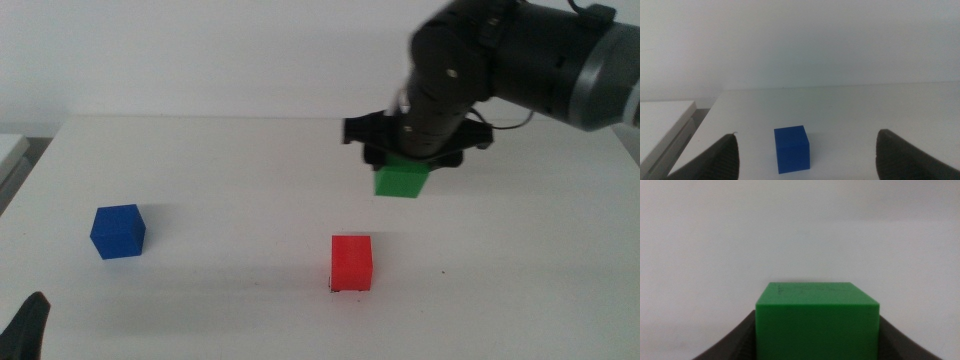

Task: Stack red cubes first, then green, then blue cubes in a specific spot.

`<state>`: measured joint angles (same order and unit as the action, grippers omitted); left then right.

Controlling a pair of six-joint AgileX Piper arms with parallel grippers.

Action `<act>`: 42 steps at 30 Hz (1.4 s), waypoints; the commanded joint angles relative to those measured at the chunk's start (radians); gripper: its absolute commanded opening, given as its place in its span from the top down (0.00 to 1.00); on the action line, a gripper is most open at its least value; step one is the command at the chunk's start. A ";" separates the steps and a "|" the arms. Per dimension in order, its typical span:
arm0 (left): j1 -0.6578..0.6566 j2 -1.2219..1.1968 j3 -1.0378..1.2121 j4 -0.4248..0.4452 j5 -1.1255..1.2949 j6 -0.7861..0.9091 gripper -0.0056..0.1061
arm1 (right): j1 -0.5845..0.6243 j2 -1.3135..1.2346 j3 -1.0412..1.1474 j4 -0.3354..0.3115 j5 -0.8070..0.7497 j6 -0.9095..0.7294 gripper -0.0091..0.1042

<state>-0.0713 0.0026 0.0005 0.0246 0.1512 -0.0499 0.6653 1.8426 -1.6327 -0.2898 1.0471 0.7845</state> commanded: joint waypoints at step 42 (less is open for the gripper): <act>0.001 -0.003 0.000 0.002 -0.015 -0.003 0.11 | 0.151 0.247 -0.141 -0.017 0.130 0.063 0.80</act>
<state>-0.0713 0.0026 0.0005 0.0246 0.1512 -0.0499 0.8163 2.0944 -1.7675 -0.2907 1.1781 0.8523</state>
